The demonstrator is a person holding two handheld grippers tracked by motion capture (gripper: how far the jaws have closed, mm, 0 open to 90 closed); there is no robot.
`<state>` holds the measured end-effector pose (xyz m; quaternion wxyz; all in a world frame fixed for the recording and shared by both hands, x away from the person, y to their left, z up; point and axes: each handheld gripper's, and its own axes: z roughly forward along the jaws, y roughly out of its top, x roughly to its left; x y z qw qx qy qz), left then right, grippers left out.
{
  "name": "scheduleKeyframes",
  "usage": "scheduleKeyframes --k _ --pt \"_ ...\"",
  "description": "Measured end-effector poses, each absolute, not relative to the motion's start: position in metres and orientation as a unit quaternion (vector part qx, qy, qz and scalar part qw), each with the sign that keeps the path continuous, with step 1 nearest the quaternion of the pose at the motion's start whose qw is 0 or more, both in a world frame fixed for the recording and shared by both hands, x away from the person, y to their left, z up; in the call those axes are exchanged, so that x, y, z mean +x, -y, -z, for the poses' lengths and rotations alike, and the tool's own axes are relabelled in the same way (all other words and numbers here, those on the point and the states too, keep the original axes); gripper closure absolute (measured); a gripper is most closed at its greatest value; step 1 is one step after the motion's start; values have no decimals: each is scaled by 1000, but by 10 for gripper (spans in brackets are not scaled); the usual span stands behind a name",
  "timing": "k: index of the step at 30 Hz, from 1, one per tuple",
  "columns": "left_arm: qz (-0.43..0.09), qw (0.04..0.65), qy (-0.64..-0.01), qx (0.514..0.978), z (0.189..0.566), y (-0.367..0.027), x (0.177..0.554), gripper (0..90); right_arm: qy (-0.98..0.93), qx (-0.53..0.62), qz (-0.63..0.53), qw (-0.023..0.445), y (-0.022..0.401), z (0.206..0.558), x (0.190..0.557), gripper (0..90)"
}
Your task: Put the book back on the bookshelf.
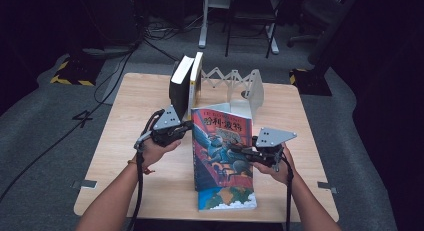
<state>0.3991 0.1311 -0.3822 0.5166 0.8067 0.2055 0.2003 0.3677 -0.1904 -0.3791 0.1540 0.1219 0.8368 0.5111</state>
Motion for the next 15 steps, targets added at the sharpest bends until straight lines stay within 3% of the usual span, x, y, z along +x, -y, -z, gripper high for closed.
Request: scheduleKeyframes --k 7,15 --pt "-208 528 -185 802 366 -128 384 899 -826 83 -515 215 191 378 344 829" --pt "-218 518 -171 809 366 -123 371 893 -811 90 -534 222 205 387 330 841"
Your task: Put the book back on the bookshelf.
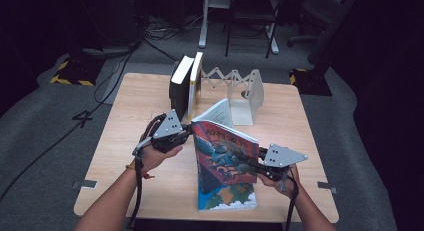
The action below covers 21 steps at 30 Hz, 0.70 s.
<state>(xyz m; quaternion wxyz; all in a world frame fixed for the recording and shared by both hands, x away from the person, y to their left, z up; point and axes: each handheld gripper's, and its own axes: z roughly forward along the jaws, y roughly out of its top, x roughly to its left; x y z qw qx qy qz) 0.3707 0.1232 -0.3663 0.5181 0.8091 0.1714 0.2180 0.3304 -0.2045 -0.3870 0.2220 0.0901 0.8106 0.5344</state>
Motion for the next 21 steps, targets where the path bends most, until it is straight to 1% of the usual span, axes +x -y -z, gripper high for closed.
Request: scheduleKeyframes --k 1,5,7,11,13,19,21 --pt "-222 512 -172 812 368 -122 368 861 -809 94 -535 223 208 388 329 841" --pt "-214 513 -173 813 375 -120 363 844 -806 99 -537 228 211 391 327 839" --pt "-214 515 -174 811 379 -119 358 817 -803 102 -541 229 214 393 324 840" --pt "-201 509 -183 816 393 -119 348 714 -800 101 -544 231 217 393 320 839" --pt "-203 488 -185 829 402 -117 342 623 -799 102 -547 230 218 394 318 839" --pt "-192 451 -187 851 427 -118 327 502 -797 104 -548 231 220 394 314 839" --pt "-183 449 -192 853 432 -120 323 493 -798 103 -547 231 220 394 313 839"
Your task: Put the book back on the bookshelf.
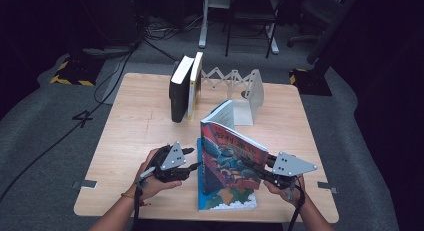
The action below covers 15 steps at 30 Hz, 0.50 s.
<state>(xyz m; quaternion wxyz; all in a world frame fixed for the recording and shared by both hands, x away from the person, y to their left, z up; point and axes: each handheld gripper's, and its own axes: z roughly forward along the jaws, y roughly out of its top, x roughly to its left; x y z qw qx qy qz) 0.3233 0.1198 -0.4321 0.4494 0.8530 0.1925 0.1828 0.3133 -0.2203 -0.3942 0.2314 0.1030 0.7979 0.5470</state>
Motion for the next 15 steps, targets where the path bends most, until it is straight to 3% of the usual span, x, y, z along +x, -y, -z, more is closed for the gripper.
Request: scheduleKeyframes --k 15 --pt "-108 434 -190 874 462 -113 303 324 -796 111 -548 232 223 396 308 838"
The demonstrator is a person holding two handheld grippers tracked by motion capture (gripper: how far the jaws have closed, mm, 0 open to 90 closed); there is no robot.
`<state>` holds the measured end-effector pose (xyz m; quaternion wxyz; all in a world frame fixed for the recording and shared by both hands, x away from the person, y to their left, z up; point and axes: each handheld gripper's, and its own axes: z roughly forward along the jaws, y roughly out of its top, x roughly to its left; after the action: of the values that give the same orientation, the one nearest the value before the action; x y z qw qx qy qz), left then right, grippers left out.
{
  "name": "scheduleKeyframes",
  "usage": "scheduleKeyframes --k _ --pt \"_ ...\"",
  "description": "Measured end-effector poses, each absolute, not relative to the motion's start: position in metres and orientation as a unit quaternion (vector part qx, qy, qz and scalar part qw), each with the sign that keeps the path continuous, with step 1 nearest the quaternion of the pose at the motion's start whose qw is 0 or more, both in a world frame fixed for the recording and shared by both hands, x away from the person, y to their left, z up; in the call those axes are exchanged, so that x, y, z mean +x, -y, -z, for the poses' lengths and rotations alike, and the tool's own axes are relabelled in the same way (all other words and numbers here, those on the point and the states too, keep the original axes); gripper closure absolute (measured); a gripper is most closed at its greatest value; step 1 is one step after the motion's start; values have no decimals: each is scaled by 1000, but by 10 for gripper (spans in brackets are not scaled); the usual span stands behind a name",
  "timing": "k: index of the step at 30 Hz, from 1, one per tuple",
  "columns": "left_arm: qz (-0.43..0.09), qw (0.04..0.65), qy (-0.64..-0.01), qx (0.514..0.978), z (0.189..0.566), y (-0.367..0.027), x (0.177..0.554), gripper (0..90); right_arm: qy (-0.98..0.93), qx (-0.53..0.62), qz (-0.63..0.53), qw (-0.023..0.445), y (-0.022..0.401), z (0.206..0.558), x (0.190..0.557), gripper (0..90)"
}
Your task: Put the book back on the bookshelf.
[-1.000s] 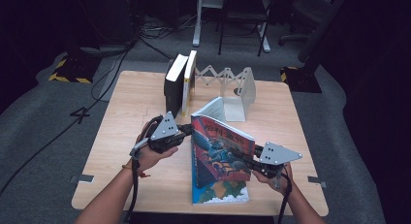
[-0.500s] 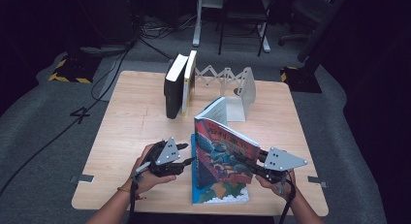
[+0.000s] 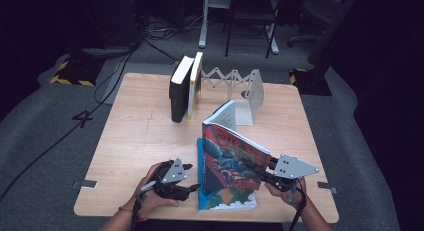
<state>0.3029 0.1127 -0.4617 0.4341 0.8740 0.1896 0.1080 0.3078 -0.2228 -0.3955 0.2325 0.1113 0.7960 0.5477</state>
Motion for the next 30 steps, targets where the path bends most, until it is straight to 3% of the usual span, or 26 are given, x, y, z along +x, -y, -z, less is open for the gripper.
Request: scheduleKeyframes --k 13,21,26,30 --pt "-94 480 -182 853 458 -80 300 303 -796 104 -549 233 225 396 303 836" --pt "-134 502 -207 829 455 -68 308 392 -795 105 -550 235 226 396 302 831" --pt "-132 507 -204 827 452 -65 313 424 -795 100 -550 235 227 396 302 826" --pt "-136 502 -192 832 451 -65 312 514 -795 101 -550 236 226 396 302 811"
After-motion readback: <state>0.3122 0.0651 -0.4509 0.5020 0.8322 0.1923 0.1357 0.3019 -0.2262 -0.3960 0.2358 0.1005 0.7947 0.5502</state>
